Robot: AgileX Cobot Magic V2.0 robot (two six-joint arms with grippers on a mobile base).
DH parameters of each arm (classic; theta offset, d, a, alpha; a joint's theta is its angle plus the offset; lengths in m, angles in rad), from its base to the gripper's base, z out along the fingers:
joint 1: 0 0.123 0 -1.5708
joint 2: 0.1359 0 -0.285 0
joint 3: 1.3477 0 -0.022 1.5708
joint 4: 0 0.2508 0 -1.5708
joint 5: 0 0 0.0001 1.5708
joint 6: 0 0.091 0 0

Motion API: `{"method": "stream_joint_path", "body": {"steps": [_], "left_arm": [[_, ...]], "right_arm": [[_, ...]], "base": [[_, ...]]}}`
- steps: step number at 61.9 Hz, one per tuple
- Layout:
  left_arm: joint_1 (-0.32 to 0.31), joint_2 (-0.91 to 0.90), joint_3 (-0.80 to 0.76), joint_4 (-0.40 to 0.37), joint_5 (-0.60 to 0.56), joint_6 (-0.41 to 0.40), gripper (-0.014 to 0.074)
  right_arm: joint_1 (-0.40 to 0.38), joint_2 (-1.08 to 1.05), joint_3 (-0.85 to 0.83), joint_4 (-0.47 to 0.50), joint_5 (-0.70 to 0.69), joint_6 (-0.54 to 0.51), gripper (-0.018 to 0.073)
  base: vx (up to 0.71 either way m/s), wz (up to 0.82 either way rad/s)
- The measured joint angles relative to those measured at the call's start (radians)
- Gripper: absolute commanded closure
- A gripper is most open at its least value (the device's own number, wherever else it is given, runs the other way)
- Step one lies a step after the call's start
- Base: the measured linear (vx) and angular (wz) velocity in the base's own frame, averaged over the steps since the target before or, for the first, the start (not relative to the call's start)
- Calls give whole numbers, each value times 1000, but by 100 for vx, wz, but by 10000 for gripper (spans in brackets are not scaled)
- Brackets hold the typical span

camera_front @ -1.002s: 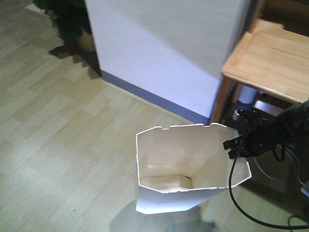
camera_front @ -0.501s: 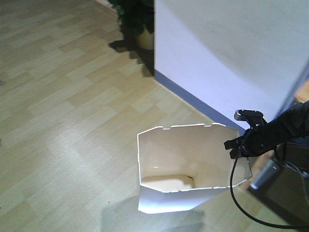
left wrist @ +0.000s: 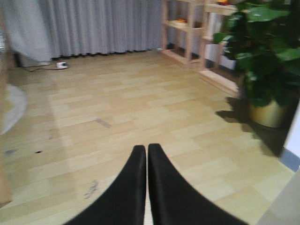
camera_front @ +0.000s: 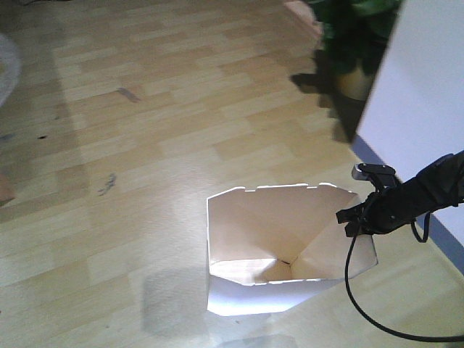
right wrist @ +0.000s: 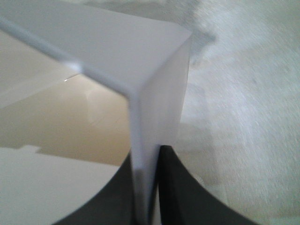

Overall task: Move trash bin to bedside with robot
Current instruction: 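Hold the bin in the right gripper while the base turns toward the bed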

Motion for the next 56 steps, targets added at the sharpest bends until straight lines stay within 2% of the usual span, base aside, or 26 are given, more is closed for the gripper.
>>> {"method": "stream_joint_path", "body": {"steps": [28, 56], "left_arm": [[0, 0, 0, 0, 0, 0, 602], [0, 0, 0, 0, 0, 0, 602]], "right_arm": [[1, 0, 0, 2, 28, 0, 565], [1, 0, 0, 1, 28, 0, 565]], "base": [[21, 56], [26, 10]]}}
